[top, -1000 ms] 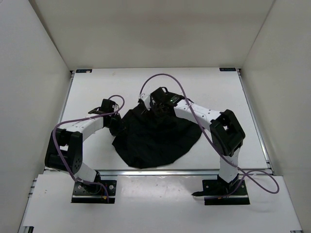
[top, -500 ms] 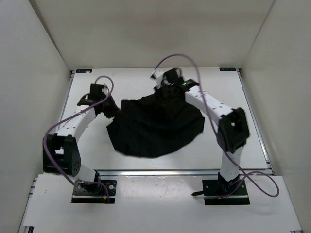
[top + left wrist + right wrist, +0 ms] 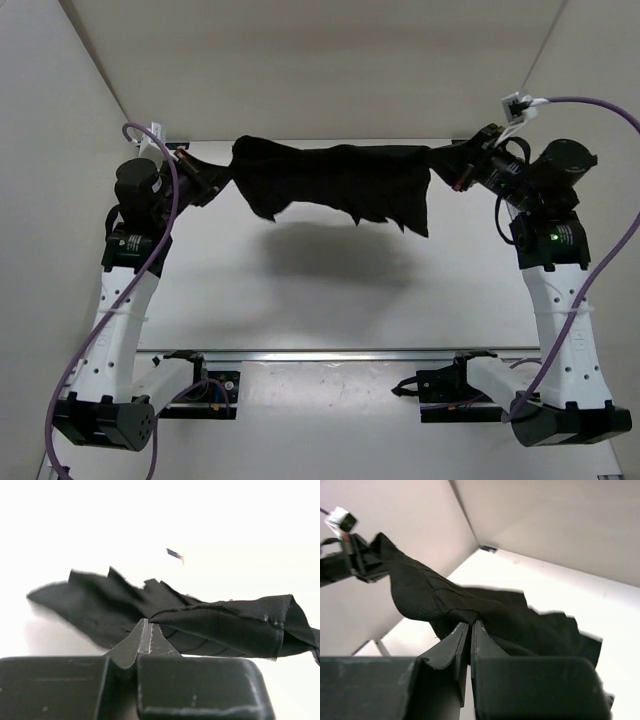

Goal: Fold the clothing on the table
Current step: Flatten the skirt out

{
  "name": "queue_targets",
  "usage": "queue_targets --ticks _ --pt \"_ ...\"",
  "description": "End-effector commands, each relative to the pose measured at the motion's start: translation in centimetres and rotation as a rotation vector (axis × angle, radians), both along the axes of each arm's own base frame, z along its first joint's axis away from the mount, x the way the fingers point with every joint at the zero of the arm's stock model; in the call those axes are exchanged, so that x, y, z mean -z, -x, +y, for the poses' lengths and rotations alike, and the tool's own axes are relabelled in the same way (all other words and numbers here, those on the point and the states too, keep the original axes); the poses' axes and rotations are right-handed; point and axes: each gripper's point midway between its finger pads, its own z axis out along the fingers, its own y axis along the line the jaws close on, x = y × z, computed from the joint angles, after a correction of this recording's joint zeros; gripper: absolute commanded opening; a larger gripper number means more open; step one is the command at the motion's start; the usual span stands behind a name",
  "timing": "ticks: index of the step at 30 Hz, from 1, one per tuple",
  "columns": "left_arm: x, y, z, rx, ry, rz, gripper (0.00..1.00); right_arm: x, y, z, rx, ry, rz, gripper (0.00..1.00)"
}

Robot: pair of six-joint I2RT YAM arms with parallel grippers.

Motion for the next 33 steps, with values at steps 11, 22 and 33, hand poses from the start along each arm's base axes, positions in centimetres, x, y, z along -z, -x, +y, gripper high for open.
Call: queue_targets --ticks 11,22,33 --pt "2.2 -4.2 -2.1 0.062 0.138 0.040 0.00 3.6 -3.0 4.4 -0.378 -0.176 0.208 0.00" --pt "-6.7 -11.6 -2.3 0.131 0.186 -0.100 0.00 -4.9 -10.3 4.4 -0.457 -0.155 0.095 0.00" --pt "15.7 -1.8 -2.7 0.142 0.120 0.266 0.06 15.0 -7.3 0.2 -0.259 -0.215 0.545 0.04"
